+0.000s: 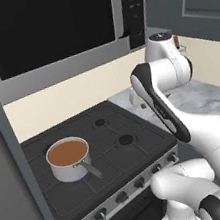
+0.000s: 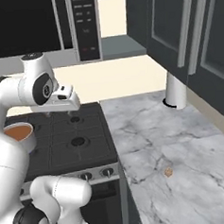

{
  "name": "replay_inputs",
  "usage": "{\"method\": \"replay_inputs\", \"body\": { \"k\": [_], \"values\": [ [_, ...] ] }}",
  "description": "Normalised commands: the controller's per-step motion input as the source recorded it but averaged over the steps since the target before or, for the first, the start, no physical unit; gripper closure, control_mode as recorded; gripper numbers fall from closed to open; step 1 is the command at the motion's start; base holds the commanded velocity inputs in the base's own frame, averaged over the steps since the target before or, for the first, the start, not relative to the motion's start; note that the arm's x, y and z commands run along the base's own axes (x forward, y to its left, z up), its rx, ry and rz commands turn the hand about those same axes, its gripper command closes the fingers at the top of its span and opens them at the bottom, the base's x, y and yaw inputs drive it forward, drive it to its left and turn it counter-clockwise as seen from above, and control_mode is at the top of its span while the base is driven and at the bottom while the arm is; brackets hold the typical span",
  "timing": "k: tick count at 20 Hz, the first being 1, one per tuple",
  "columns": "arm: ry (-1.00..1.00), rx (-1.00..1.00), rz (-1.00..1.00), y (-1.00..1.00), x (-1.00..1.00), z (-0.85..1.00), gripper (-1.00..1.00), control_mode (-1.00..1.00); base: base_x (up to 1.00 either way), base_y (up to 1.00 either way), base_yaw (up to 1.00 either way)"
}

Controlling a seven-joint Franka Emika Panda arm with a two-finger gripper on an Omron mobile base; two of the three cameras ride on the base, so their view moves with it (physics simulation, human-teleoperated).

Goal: Pick up the sugar cube(s) and place them in the saucepan with hot chocolate.

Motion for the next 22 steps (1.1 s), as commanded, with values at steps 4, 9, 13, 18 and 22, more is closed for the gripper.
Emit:
{"method": "replay_inputs", "body": {
  "k": [4, 9, 13, 18, 22],
  "values": [
    [0.0, 0.0, 0.0, 0.0, 0.0, 0.0, -1.0, 1.0, 0.25, 0.8, -0.24],
    [0.0, 0.0, 0.0, 0.0, 0.0, 0.0, -1.0, 1.0, 0.03, 0.18, -0.05],
    [0.0, 0.0, 0.0, 0.0, 0.0, 0.0, -1.0, 1.0, 0.0, 0.01, -0.01],
    [0.0, 0.0, 0.0, 0.0, 0.0, 0.0, -1.0, -1.0, 0.0, 0.0, 0.0],
    [0.0, 0.05, -0.13, -0.14, 0.0, -0.04, -1.0, -1.0, 0.0, 0.0, 0.0]
  ]
}}
